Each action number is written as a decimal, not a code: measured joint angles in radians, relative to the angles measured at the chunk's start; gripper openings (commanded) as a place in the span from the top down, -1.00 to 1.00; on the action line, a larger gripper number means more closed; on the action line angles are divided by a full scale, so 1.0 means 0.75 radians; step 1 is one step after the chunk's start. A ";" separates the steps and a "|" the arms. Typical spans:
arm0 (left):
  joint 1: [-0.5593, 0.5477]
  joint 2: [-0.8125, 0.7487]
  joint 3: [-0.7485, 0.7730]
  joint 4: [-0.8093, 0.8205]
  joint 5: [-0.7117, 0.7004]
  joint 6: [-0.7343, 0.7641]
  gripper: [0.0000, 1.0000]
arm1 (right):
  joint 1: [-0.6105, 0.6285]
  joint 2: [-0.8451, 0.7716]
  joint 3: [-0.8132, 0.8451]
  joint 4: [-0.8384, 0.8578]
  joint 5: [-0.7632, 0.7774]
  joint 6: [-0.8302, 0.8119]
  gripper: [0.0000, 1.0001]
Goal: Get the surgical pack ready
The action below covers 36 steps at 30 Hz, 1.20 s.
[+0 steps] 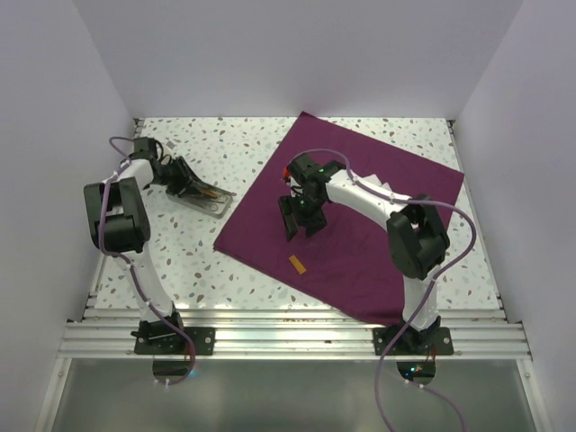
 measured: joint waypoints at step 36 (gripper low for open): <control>-0.213 -0.685 -0.467 -0.114 -0.177 -0.033 -0.25 | 0.215 0.169 -0.061 -0.099 0.185 0.011 0.06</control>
